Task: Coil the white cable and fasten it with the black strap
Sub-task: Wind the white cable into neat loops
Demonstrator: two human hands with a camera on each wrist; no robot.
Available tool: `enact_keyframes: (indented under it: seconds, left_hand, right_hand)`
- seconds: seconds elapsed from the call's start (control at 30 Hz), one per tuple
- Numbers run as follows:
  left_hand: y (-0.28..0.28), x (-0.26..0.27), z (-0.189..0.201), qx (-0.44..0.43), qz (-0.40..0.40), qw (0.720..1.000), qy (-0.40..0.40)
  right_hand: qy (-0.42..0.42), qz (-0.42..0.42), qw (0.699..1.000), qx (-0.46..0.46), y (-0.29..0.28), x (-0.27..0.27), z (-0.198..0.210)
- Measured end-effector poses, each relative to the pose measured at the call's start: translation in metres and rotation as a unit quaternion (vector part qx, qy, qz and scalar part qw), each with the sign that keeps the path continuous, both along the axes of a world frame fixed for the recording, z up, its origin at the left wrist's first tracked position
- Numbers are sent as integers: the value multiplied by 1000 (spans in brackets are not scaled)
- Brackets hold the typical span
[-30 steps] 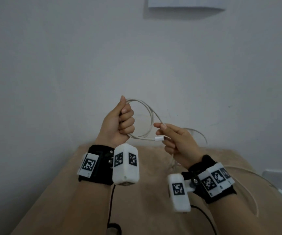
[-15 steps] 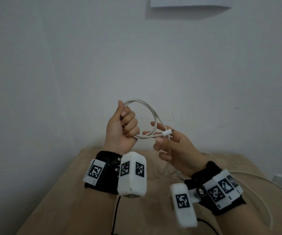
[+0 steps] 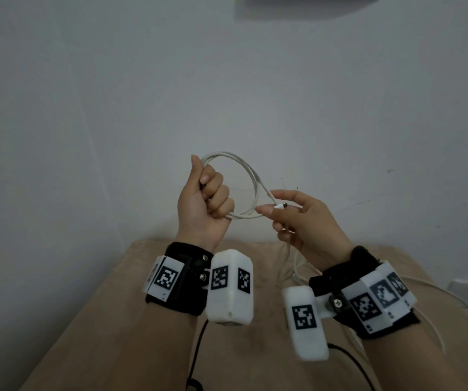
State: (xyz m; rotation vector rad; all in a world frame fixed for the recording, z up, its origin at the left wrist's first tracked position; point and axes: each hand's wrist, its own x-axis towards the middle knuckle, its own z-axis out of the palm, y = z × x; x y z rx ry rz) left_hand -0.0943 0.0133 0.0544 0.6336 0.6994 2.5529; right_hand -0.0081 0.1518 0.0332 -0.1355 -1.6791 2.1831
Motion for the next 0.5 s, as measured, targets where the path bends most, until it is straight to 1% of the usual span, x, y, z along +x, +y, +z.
enact_keyframes:
  seconds: [0.17,0.23,0.37,0.5]
  left_hand:
    - [2,6,3,22,-17,999,19]
    - [2,7,4,38,-31,999,17]
    - [7,12,5,57,-60,996,14]
    - [9,13,3,35,-55,998,24]
  right_hand:
    - [-11,-91,993,69,2,7,8]
    - [-13,-112,990,80,0,7,9]
    - [-5,-100,993,67,-10,2,4]
    - [12,-99,995,17,-14,-3,1]
